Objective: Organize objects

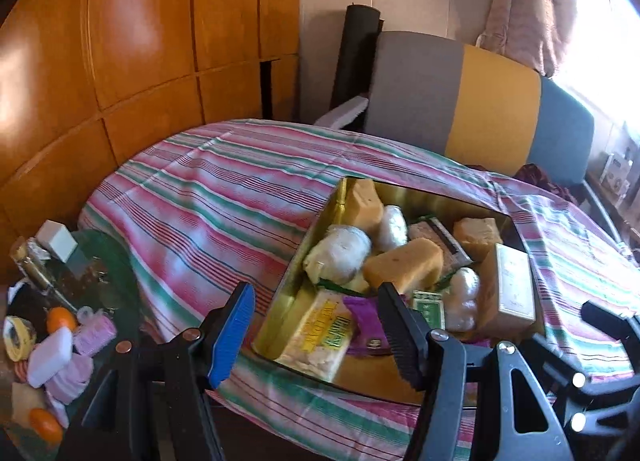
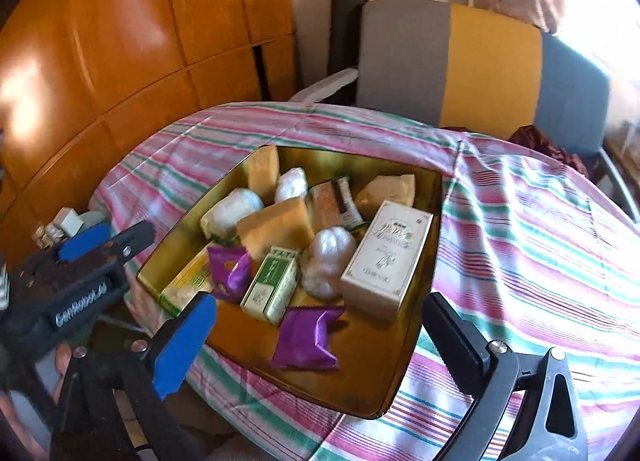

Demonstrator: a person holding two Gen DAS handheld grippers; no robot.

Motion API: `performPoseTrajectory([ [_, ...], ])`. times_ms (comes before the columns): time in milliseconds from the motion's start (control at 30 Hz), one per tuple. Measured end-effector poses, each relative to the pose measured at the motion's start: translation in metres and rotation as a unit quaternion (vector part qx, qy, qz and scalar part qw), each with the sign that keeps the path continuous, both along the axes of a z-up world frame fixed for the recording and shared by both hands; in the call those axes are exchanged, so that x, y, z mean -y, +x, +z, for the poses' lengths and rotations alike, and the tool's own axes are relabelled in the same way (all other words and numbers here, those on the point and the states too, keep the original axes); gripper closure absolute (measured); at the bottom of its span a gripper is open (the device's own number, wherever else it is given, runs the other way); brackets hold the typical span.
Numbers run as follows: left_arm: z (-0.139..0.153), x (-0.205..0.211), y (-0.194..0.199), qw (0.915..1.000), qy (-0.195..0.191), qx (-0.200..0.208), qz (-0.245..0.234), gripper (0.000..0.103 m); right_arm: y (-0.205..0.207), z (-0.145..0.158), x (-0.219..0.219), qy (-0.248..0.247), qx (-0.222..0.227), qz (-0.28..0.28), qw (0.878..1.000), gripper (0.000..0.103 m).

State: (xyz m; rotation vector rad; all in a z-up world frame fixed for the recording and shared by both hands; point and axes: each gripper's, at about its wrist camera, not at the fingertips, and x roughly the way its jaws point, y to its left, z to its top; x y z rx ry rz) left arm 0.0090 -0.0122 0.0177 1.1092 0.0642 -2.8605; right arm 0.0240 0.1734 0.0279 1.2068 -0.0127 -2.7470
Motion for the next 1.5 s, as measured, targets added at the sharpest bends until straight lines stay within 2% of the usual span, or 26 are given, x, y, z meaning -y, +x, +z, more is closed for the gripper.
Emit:
performPoseTrajectory([
  [233, 0.001, 0.004, 0.001, 0.9995, -0.024, 0.016, 0.010, 0.039, -0.008, 0.009, 0.006, 0.032, -0.002, -0.053, 0.998, 0.000],
  [333, 0.000, 0.005, 0.000, 0.9994, -0.021, 0.026, 0.009, 0.039, -0.010, 0.012, 0.010, 0.046, -0.002, -0.070, 0.997, 0.000],
  [600, -0.001, 0.003, 0.000, 0.9991, -0.022, 0.035, 0.005, 0.039, -0.010, 0.006, 0.012, 0.032, 0.010, -0.085, 0.996, 0.000],
  [867, -0.014, 0.002, -0.006, 0.9968, 0.000, 0.080, -0.007, 0.039, -0.008, 0.003, 0.013, 0.047, 0.008, -0.104, 0.993, 0.000],
  [1100, -0.012, 0.003, -0.004, 0.9972, 0.003, 0.075, -0.003, 0.039, -0.012, -0.005, 0.008, 0.069, 0.029, -0.133, 0.988, 0.000],
  [1500, -0.014, -0.009, -0.001, 0.9967, -0.012, 0.076, -0.027, 0.040, -0.013, -0.006, 0.004, 0.054, 0.026, -0.143, 0.988, 0.000],
])
